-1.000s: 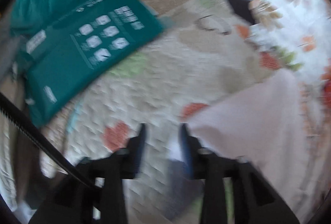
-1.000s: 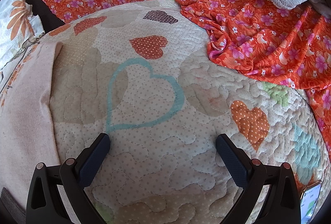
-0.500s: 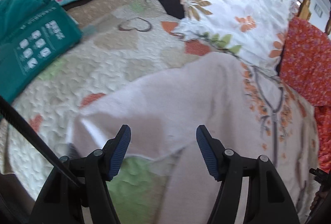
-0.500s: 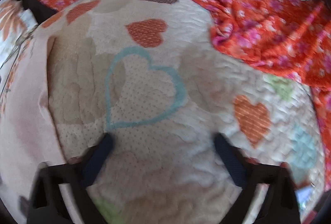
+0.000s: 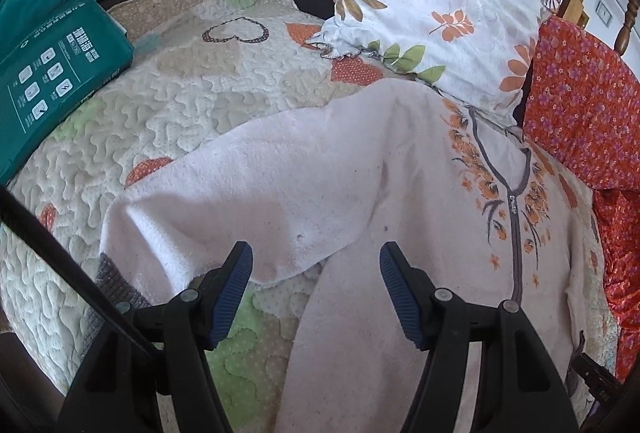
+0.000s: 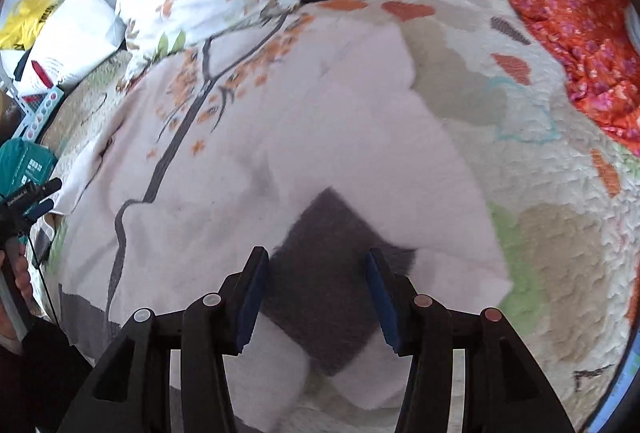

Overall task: Fold small clothes
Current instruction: 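Grasp the grey sleeve cuff with the right tool and lift it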

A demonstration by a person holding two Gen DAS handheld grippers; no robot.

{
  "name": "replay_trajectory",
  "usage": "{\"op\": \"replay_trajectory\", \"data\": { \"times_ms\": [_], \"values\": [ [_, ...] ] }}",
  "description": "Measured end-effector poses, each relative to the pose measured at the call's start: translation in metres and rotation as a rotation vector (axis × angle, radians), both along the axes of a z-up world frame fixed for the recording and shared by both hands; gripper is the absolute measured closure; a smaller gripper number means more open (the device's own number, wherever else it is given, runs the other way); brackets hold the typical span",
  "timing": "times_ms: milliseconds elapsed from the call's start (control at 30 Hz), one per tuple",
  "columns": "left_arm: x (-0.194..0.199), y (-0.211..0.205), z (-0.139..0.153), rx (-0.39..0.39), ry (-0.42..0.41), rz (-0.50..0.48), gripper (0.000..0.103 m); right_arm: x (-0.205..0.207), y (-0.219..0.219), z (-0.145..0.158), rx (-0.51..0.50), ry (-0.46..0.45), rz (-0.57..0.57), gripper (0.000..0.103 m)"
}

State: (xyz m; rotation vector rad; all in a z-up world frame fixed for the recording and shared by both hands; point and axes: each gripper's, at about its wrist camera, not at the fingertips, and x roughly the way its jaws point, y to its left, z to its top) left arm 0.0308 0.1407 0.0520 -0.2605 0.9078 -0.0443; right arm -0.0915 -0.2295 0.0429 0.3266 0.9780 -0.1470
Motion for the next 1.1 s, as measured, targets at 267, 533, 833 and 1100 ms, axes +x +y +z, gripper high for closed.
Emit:
{"op": "replay_trajectory", "data": {
  "times_ms": [267, 533, 833, 1100],
  "values": [
    [-0.001, -0.012, 0.001, 0.004, -0.001, -0.033, 0.038, 0.003, 0.013, -0.005, -0.101, 0.06, -0.028, 0.081],
    [-0.002, -0.013, 0.002, -0.011, 0.001, -0.041, 0.038, -0.065, -0.112, 0.086, -0.017, -0.129, -0.297, 0.095],
    [-0.005, -0.02, 0.003, -0.014, 0.0, -0.058, 0.038, -0.155, -0.252, 0.121, -0.039, -0.203, -0.729, 0.097],
    [-0.006, -0.016, 0.008, -0.037, -0.009, -0.041, 0.038, -0.142, -0.248, 0.145, -0.04, -0.282, -0.716, 0.097]
  ]
}}
